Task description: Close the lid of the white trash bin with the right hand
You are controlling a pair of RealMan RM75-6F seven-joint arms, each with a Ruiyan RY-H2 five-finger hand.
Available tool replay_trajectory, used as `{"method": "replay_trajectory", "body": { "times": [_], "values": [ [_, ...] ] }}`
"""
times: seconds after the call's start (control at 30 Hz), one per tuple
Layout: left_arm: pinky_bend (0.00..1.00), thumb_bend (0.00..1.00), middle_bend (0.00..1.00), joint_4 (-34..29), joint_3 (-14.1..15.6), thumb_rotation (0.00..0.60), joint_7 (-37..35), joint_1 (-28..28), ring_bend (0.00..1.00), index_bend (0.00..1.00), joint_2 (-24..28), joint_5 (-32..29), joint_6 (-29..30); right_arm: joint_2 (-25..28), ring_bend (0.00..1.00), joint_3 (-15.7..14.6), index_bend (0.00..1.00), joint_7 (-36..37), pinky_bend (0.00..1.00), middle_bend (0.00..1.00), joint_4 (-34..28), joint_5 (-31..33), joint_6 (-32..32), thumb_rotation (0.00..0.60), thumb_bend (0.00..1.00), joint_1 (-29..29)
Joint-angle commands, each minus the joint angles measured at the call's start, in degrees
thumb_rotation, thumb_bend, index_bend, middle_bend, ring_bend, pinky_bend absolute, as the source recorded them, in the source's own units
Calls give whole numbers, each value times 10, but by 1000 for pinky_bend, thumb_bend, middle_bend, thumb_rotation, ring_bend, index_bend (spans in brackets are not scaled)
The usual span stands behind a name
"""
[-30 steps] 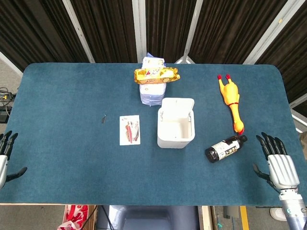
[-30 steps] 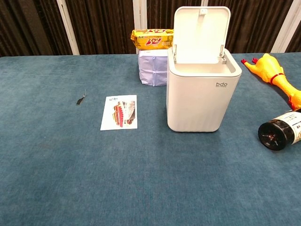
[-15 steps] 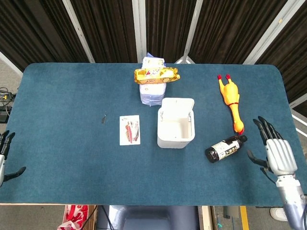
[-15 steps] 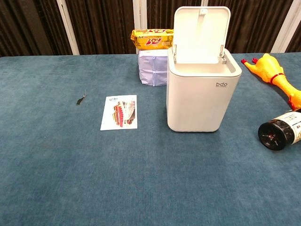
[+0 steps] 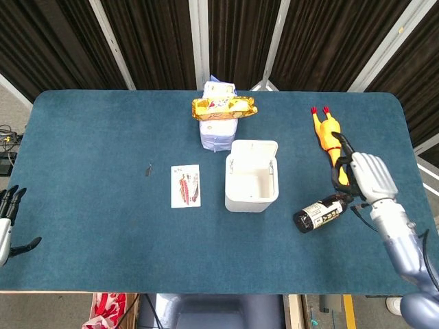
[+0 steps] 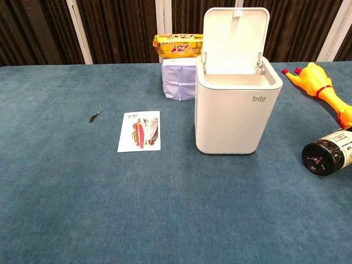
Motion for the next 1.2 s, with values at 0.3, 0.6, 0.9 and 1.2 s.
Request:
{"method": "replay_trajectory", "body": {
  "times": [0.3,0.6,0.9,1.2],
  "values": [
    [0,0,0,-1,-3,600,-8,-7,0,0,2,-14,-18,-13,855,11,0,-69,821,742,5,201,-90,600,712,145],
    [0,0,0,-4,-4,600,-17,-11,0,0,7,-23,-29,-45,859,-9,29,-106,821,747,21,292,-94,600,718,225],
    [0,0,0,-6,-2,600,-22,-10,0,0,9,-21,-27,-47,859,-29,239,-128,821,747,-11,344,-90,600,731,270],
    [0,0,0,-5,-1,600,-25,-10,0,0,9,-21,-26,-25,859,-34,281,-125,821,747,-59,349,-83,600,752,279]
  ]
}}
